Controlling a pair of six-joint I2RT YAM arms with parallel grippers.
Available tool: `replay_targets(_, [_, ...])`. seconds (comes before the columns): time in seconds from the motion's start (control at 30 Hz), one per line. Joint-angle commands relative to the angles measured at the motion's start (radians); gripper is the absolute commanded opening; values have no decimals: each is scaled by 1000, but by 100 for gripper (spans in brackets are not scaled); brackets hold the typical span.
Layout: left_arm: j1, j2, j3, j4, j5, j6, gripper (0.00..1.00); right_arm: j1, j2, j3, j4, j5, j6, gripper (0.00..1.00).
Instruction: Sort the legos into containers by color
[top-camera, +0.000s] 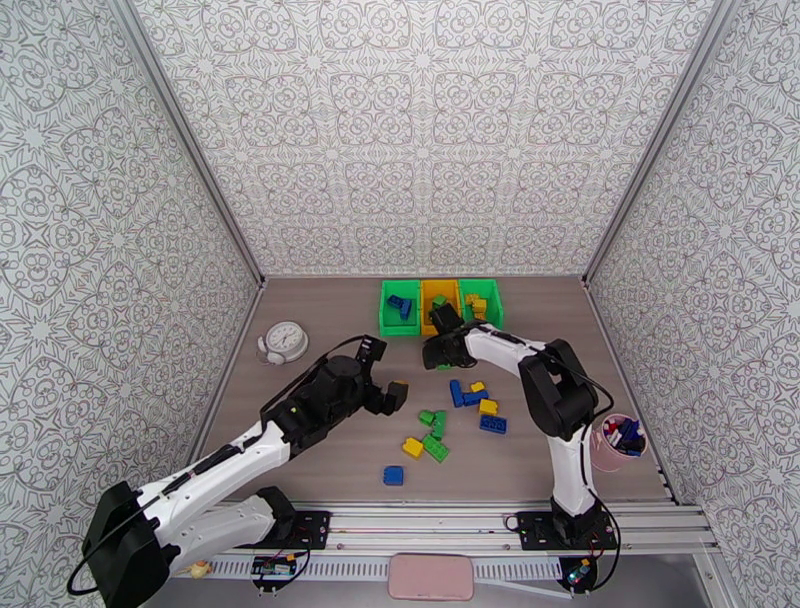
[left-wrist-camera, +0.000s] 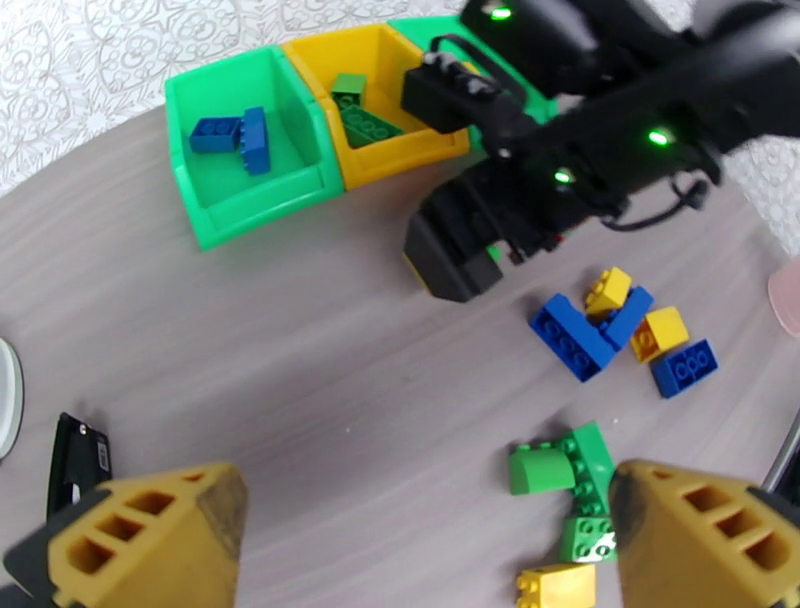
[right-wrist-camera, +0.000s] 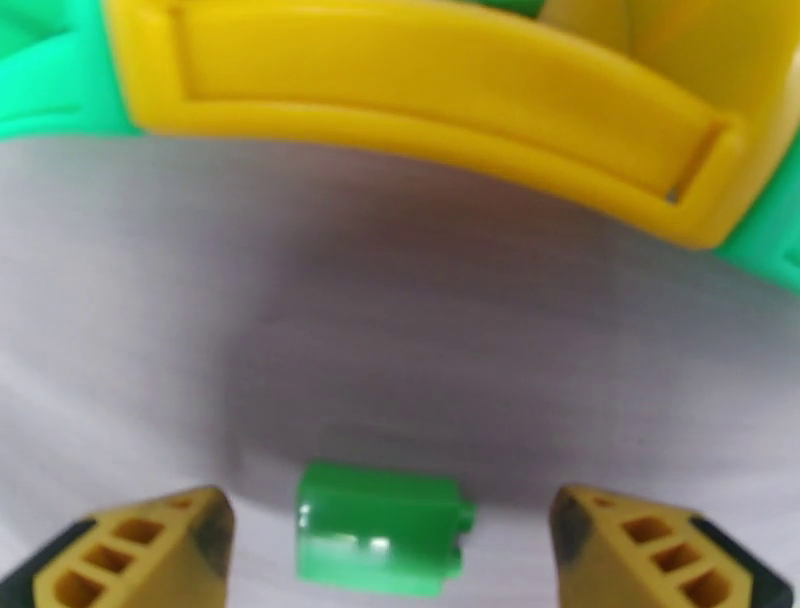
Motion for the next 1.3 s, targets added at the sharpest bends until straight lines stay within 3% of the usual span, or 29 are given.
replay_targets(0.0, [-19, -23, -28, 52, 14, 48, 100, 3, 43, 66, -61, 25, 26, 78])
replay_targets(0.13, [-27, -16, -35, 55, 24, 48, 100, 8, 73, 82, -89, 26, 40, 65])
replay_targets(0.47, [-38, 11, -66, 109, 41, 20, 100, 10, 8, -13, -83, 4, 65, 40])
replay_targets(0.8, [-52, 16, -102, 135, 82, 35, 100, 10, -105, -69, -34, 8, 56, 37])
replay_targets(1.0, [-111, 44, -126, 198, 38, 15, 100, 8, -215, -93, 61, 42, 21, 37])
replay_targets(1.27, [-156, 73, -113, 214, -15, 12, 100, -35, -163, 68, 145, 48, -31, 36])
